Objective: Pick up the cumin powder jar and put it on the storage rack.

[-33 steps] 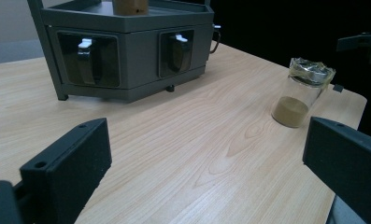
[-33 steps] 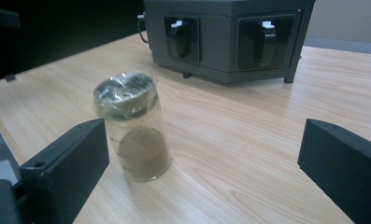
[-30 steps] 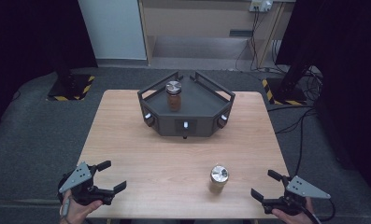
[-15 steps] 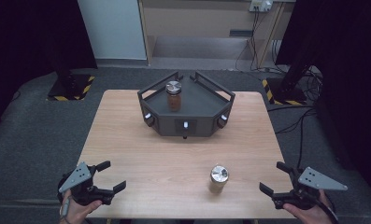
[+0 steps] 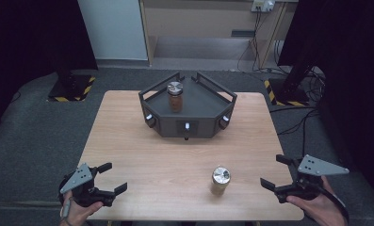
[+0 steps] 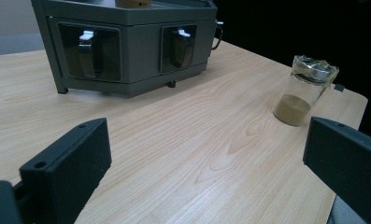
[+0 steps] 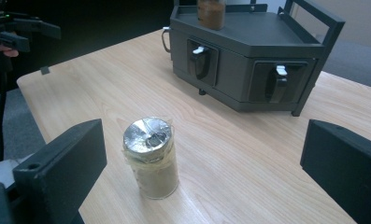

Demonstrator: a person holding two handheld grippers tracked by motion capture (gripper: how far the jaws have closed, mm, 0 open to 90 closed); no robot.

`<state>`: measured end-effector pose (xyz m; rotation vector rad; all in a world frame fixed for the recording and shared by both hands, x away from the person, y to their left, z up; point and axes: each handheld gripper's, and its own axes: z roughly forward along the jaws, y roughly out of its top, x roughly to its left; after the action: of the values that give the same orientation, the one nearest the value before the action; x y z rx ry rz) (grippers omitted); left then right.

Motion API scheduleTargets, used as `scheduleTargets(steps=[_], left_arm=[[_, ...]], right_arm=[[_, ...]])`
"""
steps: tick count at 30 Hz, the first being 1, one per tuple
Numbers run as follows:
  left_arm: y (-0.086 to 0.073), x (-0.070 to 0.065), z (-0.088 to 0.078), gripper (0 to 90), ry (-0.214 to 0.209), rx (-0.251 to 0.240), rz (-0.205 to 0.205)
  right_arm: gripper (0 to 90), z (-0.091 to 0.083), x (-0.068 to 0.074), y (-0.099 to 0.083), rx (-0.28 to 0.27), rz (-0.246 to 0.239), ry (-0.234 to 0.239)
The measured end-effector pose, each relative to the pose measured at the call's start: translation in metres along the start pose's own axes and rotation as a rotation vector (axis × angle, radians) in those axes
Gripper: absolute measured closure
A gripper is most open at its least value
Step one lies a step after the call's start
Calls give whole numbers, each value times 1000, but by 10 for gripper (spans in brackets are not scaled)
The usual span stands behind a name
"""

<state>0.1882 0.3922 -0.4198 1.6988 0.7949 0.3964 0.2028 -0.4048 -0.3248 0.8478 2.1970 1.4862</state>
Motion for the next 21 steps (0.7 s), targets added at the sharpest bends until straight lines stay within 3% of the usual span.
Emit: scheduleTargets(steps=[11, 21], left_arm=[[0, -1, -1, 2, 4, -1, 2], [0, -1, 0, 3, 4, 0, 1]], right_arm=[[12, 3, -4, 13, 17, -16, 34], [15, 30, -4, 13, 53, -20, 89]])
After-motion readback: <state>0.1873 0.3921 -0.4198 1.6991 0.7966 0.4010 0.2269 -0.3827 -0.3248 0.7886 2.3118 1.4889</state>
